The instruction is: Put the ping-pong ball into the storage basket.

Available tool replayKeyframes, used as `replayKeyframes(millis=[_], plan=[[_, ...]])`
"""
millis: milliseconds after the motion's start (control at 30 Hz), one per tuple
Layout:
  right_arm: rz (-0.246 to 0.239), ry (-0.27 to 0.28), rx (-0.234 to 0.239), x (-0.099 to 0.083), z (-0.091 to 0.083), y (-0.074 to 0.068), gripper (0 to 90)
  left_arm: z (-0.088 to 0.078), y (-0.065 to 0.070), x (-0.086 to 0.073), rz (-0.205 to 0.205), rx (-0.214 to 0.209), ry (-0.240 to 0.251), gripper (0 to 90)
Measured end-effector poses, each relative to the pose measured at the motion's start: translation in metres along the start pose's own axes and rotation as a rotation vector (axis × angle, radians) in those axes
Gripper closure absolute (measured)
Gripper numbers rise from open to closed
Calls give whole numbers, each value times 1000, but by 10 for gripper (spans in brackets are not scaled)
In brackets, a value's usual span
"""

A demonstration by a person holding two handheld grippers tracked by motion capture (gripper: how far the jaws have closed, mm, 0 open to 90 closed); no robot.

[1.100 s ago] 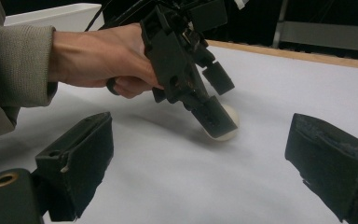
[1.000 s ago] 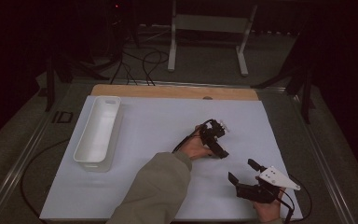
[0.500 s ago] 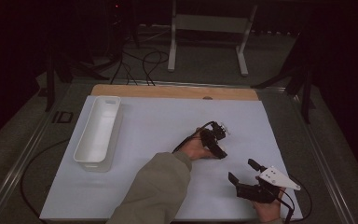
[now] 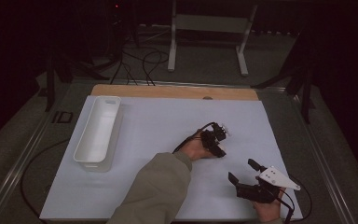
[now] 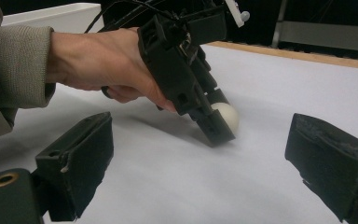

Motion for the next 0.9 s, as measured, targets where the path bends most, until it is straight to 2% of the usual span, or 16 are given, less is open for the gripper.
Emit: replayKeyframes(millis=[533,633,900], plan=[[-1,-3,0,0,0,0,75,-5,-2,1,-10,18,4,513],[-2,-3,-1,0,0,0,75,-7,-3,2,-20,22,17,513],[-4,-3,-2,-1,1,0,75,-12,-3,3,-16,33,18,513]])
Point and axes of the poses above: each handheld gripper's, and its own axes: z roughly forward along the jaws, x roughly out of its top, y roughly to its right, the point moved 4 cm from there along z, roughly forward along the jaws, and after that the axes turned 7 degrees about y, right-handed, at the moved point
